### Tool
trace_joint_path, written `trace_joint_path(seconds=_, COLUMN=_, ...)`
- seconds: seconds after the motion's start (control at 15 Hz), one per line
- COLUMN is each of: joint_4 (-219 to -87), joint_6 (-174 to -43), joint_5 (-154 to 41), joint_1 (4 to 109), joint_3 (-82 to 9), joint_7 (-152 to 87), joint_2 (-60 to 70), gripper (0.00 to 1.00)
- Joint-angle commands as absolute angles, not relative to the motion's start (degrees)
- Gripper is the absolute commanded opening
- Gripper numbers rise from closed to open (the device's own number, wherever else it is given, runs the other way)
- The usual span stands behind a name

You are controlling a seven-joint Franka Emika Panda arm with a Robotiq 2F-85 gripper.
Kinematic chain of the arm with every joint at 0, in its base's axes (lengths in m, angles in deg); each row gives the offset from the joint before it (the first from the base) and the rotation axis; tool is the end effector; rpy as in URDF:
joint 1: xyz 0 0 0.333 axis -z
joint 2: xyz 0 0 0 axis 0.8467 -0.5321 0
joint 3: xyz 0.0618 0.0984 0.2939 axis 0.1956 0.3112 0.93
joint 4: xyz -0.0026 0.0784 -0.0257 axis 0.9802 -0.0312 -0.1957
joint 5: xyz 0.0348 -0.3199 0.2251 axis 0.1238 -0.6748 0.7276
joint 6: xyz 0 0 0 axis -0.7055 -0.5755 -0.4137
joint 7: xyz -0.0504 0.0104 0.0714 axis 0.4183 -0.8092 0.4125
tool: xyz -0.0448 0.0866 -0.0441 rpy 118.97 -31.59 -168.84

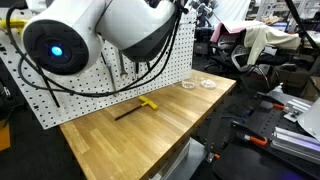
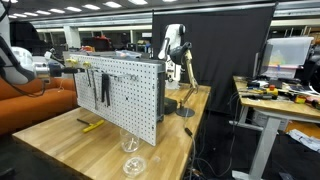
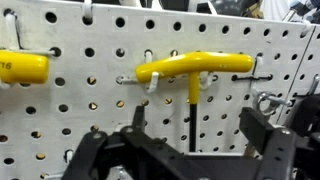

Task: Hang the objects on the slat wall

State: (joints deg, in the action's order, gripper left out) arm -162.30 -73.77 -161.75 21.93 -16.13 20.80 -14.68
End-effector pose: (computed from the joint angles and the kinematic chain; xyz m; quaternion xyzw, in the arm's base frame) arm 0.4915 0.4532 0.2493 0.1037 0.7241 -0.1525 0.6646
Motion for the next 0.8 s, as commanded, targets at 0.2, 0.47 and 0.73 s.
trace_joint_path(seconds=0.2, joint_4=-168.6, joint_6=-74.2, joint_5=-159.7, joint_1=21.9, joint_3=-13.0, joint_7=17.3, joint_2=-7.7, gripper=1.00)
trace_joint_path(seconds=0.47, joint_4=-176.1, joint_6=-72.7, joint_5=-154.6, joint_1=20.9, joint_3=-9.9, joint_7=17.3, joint_2=-0.9, gripper=1.00)
trace_joint_path(seconds=0.73, joint_4=-178.0, joint_6=-71.0, joint_5=-150.3, joint_1=20.3, joint_3=-8.2, joint_7=18.3, joint_2=-0.4, gripper=1.00)
